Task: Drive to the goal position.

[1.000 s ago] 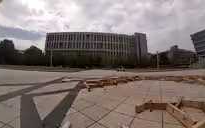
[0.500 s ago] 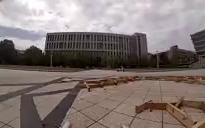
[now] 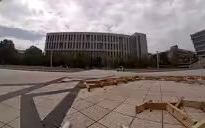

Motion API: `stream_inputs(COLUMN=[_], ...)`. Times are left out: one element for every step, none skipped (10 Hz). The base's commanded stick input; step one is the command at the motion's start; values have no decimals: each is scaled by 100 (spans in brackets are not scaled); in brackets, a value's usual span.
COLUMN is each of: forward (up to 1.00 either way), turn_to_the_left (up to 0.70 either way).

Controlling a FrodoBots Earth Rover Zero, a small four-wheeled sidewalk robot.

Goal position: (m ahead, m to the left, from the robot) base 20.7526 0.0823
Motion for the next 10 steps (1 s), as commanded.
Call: stream_inputs(forward=[6, 6, 7, 6, 6, 6, 6, 6, 6, 6], turn_to_the_left=[1, 0, 1, 1, 1, 0, 0, 1, 0, 1])
